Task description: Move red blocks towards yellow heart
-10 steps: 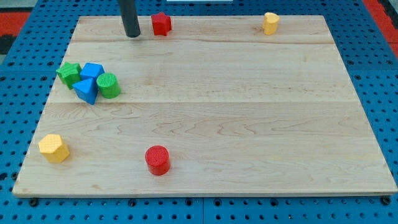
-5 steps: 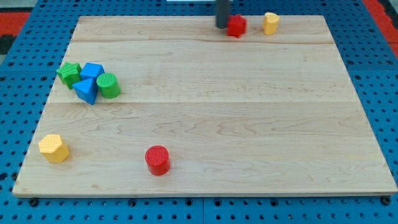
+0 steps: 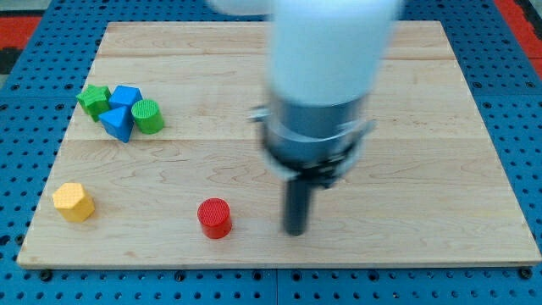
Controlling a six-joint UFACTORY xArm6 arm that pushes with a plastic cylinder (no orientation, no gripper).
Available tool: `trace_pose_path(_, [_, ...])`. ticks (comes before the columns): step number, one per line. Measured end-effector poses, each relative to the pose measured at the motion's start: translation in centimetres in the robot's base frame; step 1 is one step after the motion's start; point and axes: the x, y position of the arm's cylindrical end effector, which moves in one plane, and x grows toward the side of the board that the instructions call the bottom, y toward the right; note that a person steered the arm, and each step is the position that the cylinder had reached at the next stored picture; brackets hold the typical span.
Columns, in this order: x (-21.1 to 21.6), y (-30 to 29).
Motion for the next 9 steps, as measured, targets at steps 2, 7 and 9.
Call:
trace_pose_path(2, [1.5,-9.3])
trace_pose_path(7, [-7.0,3.1])
trace_pose_path(9, [-12.0,1.6])
